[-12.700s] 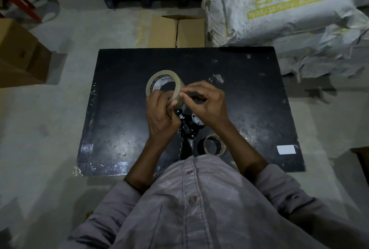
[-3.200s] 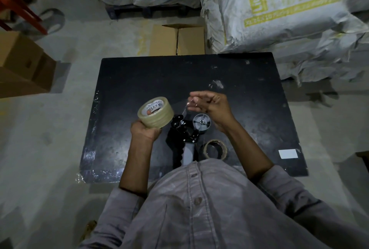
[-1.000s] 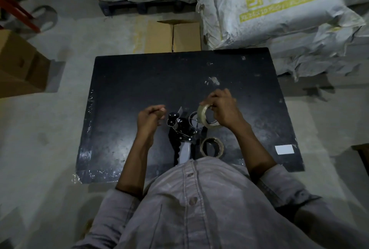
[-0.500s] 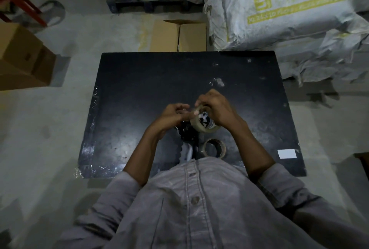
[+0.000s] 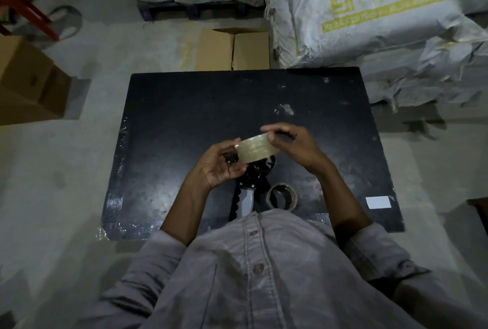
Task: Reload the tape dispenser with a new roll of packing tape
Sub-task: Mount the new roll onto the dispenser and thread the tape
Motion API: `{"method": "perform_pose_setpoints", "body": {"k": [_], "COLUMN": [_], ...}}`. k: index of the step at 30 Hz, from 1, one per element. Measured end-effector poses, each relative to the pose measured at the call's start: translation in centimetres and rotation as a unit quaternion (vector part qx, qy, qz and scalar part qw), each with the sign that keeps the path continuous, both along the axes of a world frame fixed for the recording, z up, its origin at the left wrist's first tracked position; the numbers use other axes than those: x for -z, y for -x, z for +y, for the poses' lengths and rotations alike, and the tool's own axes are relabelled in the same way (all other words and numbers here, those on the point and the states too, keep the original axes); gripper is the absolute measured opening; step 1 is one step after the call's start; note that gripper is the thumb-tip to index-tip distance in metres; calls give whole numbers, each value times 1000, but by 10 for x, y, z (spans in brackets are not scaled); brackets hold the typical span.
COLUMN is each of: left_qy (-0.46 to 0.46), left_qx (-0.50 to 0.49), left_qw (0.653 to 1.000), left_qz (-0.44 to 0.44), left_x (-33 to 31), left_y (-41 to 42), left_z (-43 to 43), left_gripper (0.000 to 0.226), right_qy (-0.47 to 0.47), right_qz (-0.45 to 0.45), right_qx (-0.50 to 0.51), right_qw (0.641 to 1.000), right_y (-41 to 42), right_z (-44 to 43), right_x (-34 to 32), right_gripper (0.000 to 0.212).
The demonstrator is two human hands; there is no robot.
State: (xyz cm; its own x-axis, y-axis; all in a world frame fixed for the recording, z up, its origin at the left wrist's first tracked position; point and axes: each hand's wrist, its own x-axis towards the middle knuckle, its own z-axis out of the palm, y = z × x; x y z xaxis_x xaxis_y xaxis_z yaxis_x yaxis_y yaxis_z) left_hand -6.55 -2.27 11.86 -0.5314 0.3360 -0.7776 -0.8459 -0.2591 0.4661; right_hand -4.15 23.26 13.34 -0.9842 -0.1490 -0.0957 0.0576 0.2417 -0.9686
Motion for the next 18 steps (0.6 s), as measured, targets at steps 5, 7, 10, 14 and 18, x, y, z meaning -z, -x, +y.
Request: {"method": "perform_pose_setpoints", "body": {"k": [5, 7, 10, 14, 18], "left_qy": [-79, -84, -57, 41, 184], "left_qx": [-20, -7, 22, 126, 44], "left_qw": [995, 995, 997, 991, 980], "left_qz": [-57, -62, -50, 1, 53], "left_x": [3, 3, 5, 10, 16], "left_y": [-6, -8, -12, -21, -25], "left_z": [-2, 1, 4, 2, -9], "left_gripper": [55, 45, 40, 50, 29], "right_qy": [48, 55, 61, 45, -71], "right_qz": [-37, -28, -27, -30, -18], "right_qx": [-60, -32, 10, 52, 57], "right_qw": [996, 998, 998, 997, 996], "right_y": [-7, -5, -2, 1, 3], "right_z": [1, -2, -3, -1, 6], "right_x": [8, 13, 19, 32, 49], "right_gripper": [90, 80, 62, 43, 35]}}
